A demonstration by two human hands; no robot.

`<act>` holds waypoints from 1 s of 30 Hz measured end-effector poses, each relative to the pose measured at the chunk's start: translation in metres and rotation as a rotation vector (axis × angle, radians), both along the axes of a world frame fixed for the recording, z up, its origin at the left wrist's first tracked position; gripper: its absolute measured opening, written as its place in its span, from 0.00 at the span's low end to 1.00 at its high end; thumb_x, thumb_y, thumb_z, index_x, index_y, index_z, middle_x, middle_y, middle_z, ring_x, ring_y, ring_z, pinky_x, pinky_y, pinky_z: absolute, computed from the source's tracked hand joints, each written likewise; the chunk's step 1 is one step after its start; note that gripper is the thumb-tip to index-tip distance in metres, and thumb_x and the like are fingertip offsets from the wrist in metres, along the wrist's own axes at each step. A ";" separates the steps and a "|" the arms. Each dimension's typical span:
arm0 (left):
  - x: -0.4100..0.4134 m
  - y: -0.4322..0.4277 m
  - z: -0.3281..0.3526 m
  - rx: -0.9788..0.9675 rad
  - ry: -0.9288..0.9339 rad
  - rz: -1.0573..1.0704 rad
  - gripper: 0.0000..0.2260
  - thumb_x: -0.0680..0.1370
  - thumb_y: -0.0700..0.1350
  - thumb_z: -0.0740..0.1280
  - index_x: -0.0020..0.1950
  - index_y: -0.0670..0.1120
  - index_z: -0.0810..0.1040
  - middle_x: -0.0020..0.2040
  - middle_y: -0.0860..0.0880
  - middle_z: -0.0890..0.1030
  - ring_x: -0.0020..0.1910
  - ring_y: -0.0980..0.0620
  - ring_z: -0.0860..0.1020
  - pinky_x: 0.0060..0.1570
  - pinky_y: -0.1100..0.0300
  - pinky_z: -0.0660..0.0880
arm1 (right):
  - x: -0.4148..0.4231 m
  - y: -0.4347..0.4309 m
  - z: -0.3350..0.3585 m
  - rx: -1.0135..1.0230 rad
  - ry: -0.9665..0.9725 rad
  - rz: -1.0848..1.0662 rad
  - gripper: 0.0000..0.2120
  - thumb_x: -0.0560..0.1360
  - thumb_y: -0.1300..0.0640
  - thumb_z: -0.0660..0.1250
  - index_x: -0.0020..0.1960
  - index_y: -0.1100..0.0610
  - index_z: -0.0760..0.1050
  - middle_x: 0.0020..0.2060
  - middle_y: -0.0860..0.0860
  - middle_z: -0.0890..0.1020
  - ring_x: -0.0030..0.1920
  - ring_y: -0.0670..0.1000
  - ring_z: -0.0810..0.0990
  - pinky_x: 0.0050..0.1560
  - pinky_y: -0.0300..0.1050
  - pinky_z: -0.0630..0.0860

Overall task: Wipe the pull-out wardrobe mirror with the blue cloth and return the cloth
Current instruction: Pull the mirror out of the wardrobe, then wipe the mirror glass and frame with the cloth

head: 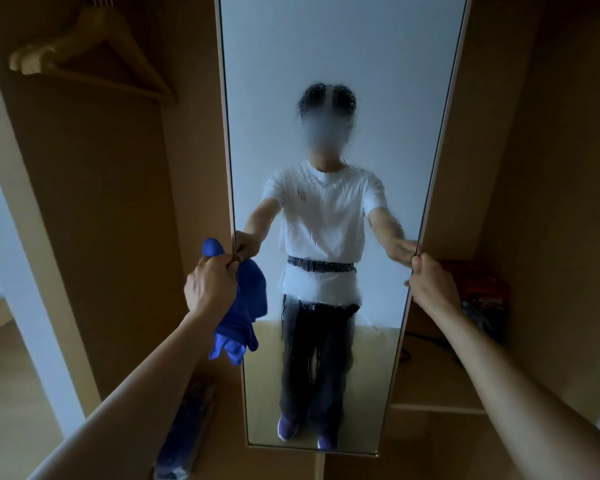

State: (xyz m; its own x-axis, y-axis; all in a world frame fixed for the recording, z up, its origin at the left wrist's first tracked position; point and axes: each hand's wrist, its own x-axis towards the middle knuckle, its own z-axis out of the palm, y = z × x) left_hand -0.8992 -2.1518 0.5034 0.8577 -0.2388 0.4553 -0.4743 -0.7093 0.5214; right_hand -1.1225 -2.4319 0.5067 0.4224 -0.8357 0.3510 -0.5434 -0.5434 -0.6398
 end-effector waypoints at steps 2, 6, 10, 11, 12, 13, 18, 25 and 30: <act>-0.005 0.007 -0.002 -0.003 -0.008 -0.012 0.12 0.84 0.48 0.60 0.58 0.52 0.82 0.53 0.43 0.80 0.42 0.44 0.72 0.40 0.53 0.67 | 0.000 0.005 -0.002 0.022 0.028 -0.009 0.16 0.85 0.48 0.49 0.56 0.56 0.70 0.51 0.56 0.82 0.53 0.60 0.79 0.46 0.51 0.70; -0.019 0.028 -0.005 -0.052 -0.108 -0.018 0.12 0.83 0.49 0.61 0.61 0.54 0.82 0.50 0.46 0.79 0.39 0.46 0.72 0.38 0.54 0.67 | -0.005 0.027 -0.010 -0.077 0.036 -0.056 0.20 0.84 0.50 0.55 0.70 0.60 0.65 0.64 0.61 0.73 0.56 0.63 0.77 0.45 0.47 0.66; -0.041 0.046 -0.001 -0.108 -0.169 -0.108 0.11 0.82 0.49 0.64 0.61 0.57 0.82 0.46 0.51 0.77 0.39 0.49 0.74 0.37 0.57 0.66 | -0.006 0.058 -0.014 -0.215 0.010 -0.118 0.16 0.81 0.54 0.62 0.63 0.64 0.65 0.60 0.64 0.71 0.42 0.58 0.74 0.33 0.44 0.63; -0.047 0.049 0.002 -0.125 -0.163 -0.126 0.11 0.82 0.50 0.64 0.61 0.58 0.82 0.45 0.53 0.76 0.39 0.50 0.74 0.37 0.57 0.66 | -0.005 0.067 -0.012 -0.216 -0.007 -0.105 0.16 0.81 0.55 0.62 0.63 0.64 0.66 0.60 0.63 0.72 0.44 0.59 0.77 0.31 0.43 0.62; -0.053 0.052 0.006 -0.141 -0.154 -0.143 0.10 0.81 0.51 0.65 0.60 0.58 0.82 0.46 0.53 0.77 0.40 0.50 0.74 0.38 0.58 0.66 | -0.003 0.076 -0.009 -0.204 -0.020 -0.070 0.16 0.81 0.55 0.63 0.63 0.63 0.66 0.61 0.62 0.72 0.46 0.60 0.79 0.31 0.43 0.63; -0.058 0.055 0.010 -0.156 -0.146 -0.164 0.10 0.81 0.52 0.66 0.60 0.59 0.82 0.46 0.54 0.77 0.41 0.51 0.75 0.39 0.58 0.66 | -0.001 0.085 -0.006 -0.183 -0.025 -0.006 0.16 0.81 0.54 0.62 0.64 0.62 0.67 0.61 0.60 0.72 0.47 0.59 0.80 0.33 0.43 0.65; -0.082 0.064 0.029 -0.266 -0.115 -0.297 0.07 0.79 0.53 0.67 0.55 0.63 0.82 0.46 0.58 0.79 0.43 0.58 0.77 0.39 0.63 0.69 | 0.012 0.133 -0.001 0.052 0.010 0.413 0.15 0.81 0.47 0.60 0.61 0.57 0.73 0.56 0.53 0.79 0.47 0.51 0.80 0.46 0.50 0.78; -0.108 0.076 0.038 -0.630 0.203 -0.804 0.09 0.80 0.42 0.70 0.52 0.56 0.85 0.52 0.57 0.85 0.55 0.57 0.82 0.55 0.56 0.79 | 0.012 0.184 -0.008 0.616 -0.205 0.729 0.21 0.76 0.30 0.59 0.63 0.41 0.73 0.55 0.40 0.83 0.54 0.42 0.82 0.57 0.48 0.81; -0.113 0.085 0.034 -0.826 0.504 -0.931 0.06 0.80 0.41 0.70 0.54 0.49 0.85 0.56 0.50 0.85 0.58 0.48 0.83 0.53 0.51 0.82 | 0.000 0.198 -0.013 0.921 -0.399 0.900 0.32 0.72 0.26 0.64 0.71 0.40 0.71 0.63 0.44 0.82 0.62 0.50 0.81 0.58 0.52 0.81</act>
State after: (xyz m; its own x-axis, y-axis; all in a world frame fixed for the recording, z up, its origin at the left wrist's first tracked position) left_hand -1.0122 -2.0672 0.5371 0.6432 -0.6314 0.4332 -0.2360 0.3747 0.8966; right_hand -1.1229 -2.2338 0.4936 0.9460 -0.3214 0.0433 0.0793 0.0997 -0.9919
